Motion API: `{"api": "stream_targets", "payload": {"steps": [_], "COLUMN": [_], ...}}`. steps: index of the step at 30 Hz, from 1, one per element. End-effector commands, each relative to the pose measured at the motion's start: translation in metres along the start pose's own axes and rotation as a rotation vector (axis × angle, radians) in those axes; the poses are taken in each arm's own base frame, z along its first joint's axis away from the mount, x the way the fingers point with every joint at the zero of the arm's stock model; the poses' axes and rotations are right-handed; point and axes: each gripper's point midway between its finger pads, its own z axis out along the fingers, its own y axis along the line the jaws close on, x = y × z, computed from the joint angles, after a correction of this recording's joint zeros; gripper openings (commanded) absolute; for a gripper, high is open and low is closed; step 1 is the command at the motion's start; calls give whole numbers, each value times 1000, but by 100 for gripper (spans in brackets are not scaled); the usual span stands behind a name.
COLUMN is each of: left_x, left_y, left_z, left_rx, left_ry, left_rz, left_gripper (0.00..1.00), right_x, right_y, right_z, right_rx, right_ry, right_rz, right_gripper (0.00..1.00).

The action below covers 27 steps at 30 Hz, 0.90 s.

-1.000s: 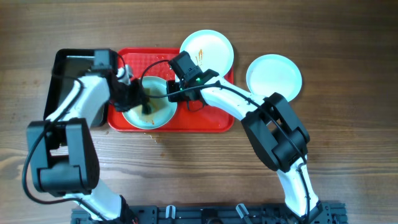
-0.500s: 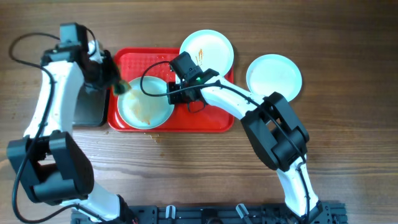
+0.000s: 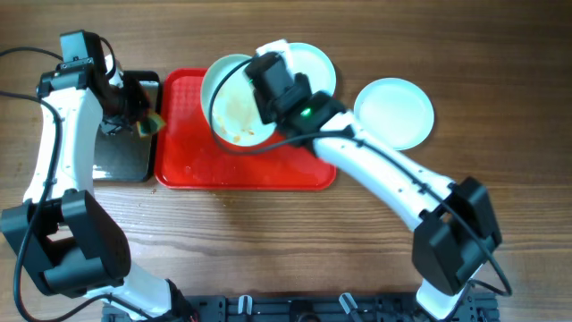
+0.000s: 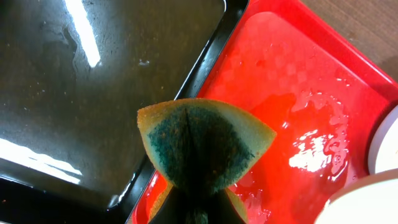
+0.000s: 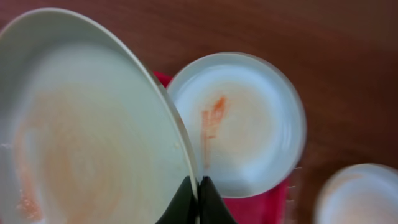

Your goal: Clean dirty plates on tray and stack at the side

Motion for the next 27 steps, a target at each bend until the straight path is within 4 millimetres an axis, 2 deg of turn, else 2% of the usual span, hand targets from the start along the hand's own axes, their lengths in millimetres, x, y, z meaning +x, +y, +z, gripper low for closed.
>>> {"api": "stream_targets", "payload": {"steps": [1,5,10,14,16,17,19,22,24,25,26,27], "left_x": [6,6,6,6,6,6,6,6,6,6,6,6], "left_y": [6,4,4,4,5,5,4,4,4,4,4,4], "left_z": [0,0,1,1,0,1,1,0,0,1,1,1], "left_rx": [-13,-9,-9,-9,-9,-10,-9,-9,-9,-9,-9,-9], "left_ry": [8,9,9,9,9,9,9,9,9,10,10,10], "left_rz": [13,15,7,7,7,7,7,7,-10,-21,-24,-24], "left_gripper": [4,4,4,4,4,4,4,4,4,4,4,4], "right_x": [-23,-35,-66,-73,-72,-65,-27,25,56,65,86,96], "right_y": [-36,-46,-33,-24,-10,8,38,64,83,88,96,100], "right_z": [-34,-61,-104,-110,-98,-82,-47,-5,23,30,45,52], "right_rx": [392,574,727,713,614,476,168,-103,-234,-258,-299,-321], "right_ry": [-132,-217,-353,-375,-370,-347,-212,17,162,201,283,324], "right_rz": [-140,-145,-169,-179,-223,-254,-145,23,124,149,185,205], "right_gripper": [4,4,4,4,4,4,4,4,4,4,4,4]}}
